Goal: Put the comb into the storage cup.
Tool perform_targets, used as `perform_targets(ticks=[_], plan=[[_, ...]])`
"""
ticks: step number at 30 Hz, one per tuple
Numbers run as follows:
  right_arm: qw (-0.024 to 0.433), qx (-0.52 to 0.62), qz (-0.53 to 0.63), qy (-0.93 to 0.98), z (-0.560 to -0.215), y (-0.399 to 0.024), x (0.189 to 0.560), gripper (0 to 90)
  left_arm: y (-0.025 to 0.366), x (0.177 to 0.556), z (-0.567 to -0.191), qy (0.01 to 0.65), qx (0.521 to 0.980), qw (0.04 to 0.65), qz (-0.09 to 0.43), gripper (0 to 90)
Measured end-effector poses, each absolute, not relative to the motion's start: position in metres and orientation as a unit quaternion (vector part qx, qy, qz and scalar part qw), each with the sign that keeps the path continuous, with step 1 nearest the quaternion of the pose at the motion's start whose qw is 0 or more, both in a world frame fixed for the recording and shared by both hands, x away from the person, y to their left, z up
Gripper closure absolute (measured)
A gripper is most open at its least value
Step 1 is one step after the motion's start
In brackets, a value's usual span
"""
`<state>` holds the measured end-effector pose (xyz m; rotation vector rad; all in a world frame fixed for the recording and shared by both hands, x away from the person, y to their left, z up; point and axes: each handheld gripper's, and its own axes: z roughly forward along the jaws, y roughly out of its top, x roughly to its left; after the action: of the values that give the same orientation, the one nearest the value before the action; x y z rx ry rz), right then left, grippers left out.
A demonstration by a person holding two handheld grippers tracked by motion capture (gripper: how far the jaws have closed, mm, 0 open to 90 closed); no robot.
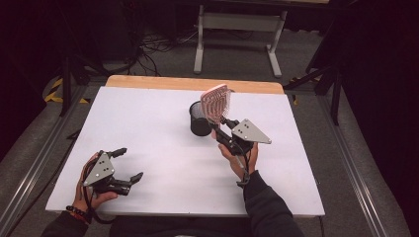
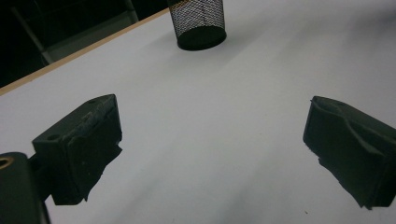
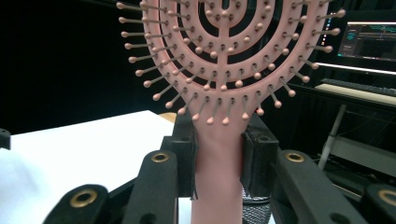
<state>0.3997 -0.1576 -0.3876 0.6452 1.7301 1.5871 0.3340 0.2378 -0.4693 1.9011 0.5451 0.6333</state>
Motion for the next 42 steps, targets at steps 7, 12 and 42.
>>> perform_targets(ticks=[7,12,42], plan=[[0.343,0.256,0.614,0.663,-0.386,-0.156,0.408,70.1,0.239,0.334,-0.469,0.23,0.788,0.507,0.264,5.2],[0.338,0.259,0.62,0.659,-0.384,-0.153,0.412,70.1,0.24,0.334,-0.47,0.234,0.786,0.507,0.266,5.2],[0.323,0.274,0.647,0.634,-0.373,-0.139,0.439,70.1,0.24,0.335,-0.47,0.234,0.787,0.508,0.262,5.2]])
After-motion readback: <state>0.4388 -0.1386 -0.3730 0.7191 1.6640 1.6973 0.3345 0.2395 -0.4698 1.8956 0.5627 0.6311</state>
